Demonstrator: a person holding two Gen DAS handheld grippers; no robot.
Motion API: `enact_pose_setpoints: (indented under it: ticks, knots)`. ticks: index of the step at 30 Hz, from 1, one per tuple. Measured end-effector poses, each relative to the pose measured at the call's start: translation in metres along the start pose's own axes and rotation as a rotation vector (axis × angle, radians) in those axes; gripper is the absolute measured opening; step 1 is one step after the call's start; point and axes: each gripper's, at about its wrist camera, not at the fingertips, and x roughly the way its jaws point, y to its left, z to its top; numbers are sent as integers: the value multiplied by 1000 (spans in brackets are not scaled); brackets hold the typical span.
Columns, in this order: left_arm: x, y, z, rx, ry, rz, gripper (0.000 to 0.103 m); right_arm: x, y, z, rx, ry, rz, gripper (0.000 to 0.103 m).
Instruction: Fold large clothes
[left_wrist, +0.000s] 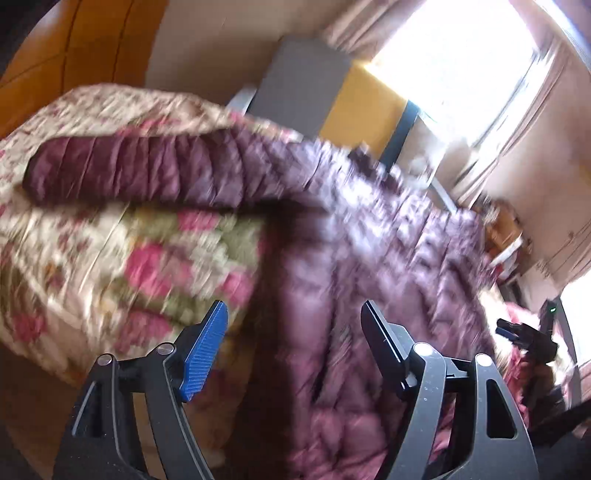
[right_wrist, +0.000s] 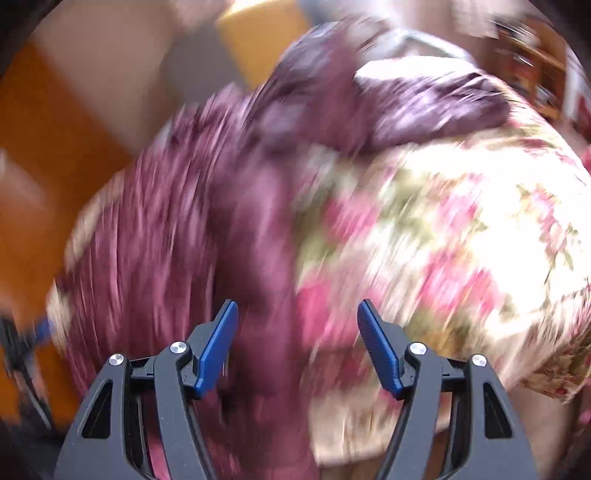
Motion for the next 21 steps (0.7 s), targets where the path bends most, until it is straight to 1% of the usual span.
enact_pose_setpoints:
  ticks: [2,4,5,6,7,9,12,14,15,16,17,18,19,21]
  knots:
    - [8,-13,14,11,-43,-1,73,9,-38,34,199,-85,-17,66]
    - [16,-28,21,34,-65,-7,73,22,-79,59,394,-164,-38,66]
    - [20,-37,23,44,-70,-11,73,29,-95,69,460,-186,-56,64]
    - [30,-48,27,66,-60,-26,73,38,-107,79,509,-198,-67,62]
    - [41,-56,29,80,-53,-25,73,50,-122,89,570,-214,-82,61]
    - [56,-69,27,106,-38,-28,73,65,-136,102,636,-235,-94,61]
    - [83,-93,25,147,9,-34,73,85,-151,122,722,-280,-114,63]
    - [102,-104,22,163,40,-29,73,94,-149,137,717,-286,-128,64]
    - [108,-108,22,165,50,-21,73,97,-147,144,701,-278,-140,57]
    - [117,-112,21,169,67,-17,73,100,-143,152,663,-257,-169,43]
    - [126,-114,21,177,78,-3,73,102,-143,159,621,-233,-213,20]
    - [132,-114,18,186,83,21,73,97,-141,163,563,-239,-231,10]
    - [143,-114,17,199,101,57,72,90,-143,165,530,-252,-259,9]
    - [162,-109,13,186,155,100,69,67,-154,165,485,-289,-401,6]
